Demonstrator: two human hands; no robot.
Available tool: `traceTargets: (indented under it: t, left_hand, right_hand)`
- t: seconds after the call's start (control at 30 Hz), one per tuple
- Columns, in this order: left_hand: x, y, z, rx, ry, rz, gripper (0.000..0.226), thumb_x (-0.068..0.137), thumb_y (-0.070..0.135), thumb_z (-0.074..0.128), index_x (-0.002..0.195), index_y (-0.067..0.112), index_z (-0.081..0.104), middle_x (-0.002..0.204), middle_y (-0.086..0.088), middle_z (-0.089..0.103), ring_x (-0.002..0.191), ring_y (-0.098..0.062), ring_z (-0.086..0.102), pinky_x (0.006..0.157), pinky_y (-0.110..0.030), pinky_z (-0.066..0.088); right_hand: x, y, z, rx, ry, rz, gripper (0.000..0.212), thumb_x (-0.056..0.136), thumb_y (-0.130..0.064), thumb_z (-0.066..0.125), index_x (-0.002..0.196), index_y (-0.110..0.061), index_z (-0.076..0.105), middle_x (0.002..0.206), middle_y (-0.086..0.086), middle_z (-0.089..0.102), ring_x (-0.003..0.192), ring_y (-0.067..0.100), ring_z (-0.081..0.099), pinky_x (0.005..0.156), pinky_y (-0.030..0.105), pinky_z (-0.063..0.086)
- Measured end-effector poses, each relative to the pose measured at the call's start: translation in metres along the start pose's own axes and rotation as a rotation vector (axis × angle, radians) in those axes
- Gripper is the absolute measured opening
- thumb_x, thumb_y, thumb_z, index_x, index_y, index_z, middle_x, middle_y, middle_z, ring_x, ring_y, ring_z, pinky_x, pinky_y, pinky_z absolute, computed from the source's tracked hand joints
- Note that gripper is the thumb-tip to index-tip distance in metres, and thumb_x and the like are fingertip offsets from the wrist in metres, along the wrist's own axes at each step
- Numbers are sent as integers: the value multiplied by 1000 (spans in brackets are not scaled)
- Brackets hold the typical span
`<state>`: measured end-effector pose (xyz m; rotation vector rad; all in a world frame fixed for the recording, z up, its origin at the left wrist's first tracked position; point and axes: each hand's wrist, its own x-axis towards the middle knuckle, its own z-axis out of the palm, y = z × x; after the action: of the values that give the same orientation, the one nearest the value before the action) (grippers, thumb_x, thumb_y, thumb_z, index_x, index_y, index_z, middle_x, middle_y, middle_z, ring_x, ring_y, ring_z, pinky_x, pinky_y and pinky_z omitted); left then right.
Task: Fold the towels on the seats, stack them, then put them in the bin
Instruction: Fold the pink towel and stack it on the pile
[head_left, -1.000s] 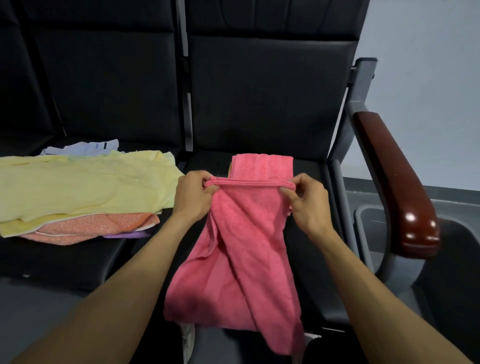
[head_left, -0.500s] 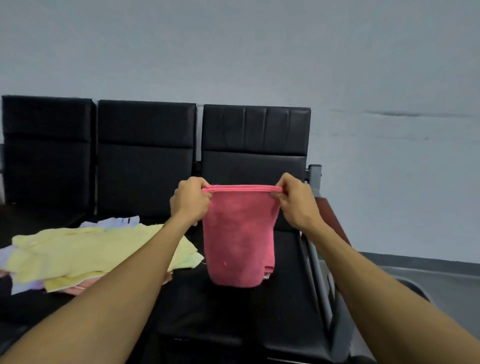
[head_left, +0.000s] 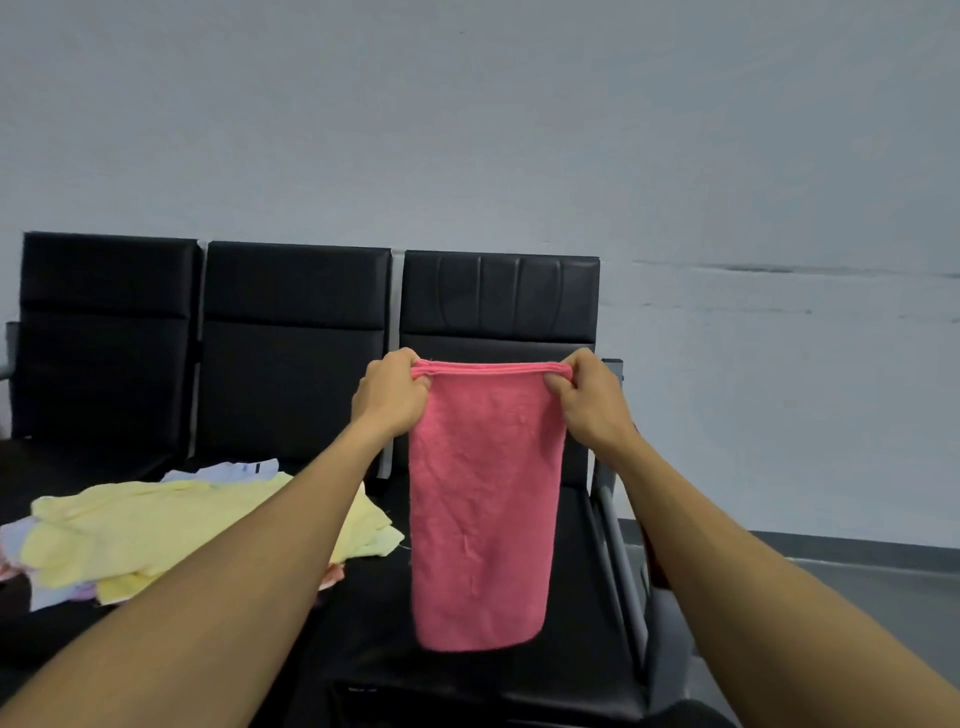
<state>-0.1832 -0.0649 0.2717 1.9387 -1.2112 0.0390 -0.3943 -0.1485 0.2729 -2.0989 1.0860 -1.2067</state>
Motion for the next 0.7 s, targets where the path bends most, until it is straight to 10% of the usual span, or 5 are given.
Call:
traceTargets:
  t: [0.33,0.7]
  left_hand:
    - [9,-7,4,-150,-81,-19,11,102,20,53,102,15,62,100,-4,65,93,-23,63,86,-47,54]
    - [-6,-17,16,-198,-169,25,13,107,19,40,106,14,52,92,1,58,80,-14,53,63,-29,37]
  right_hand:
    - [8,6,2,-27,18,11,10,100,-19,58,93,-13,56,84,-6,58,78,9,54,62,19,40]
    - [-2,20,15,-39,-13,21,16,105,-23,46,105,-8,52,87,-6,56,82,13,54,66,27,40]
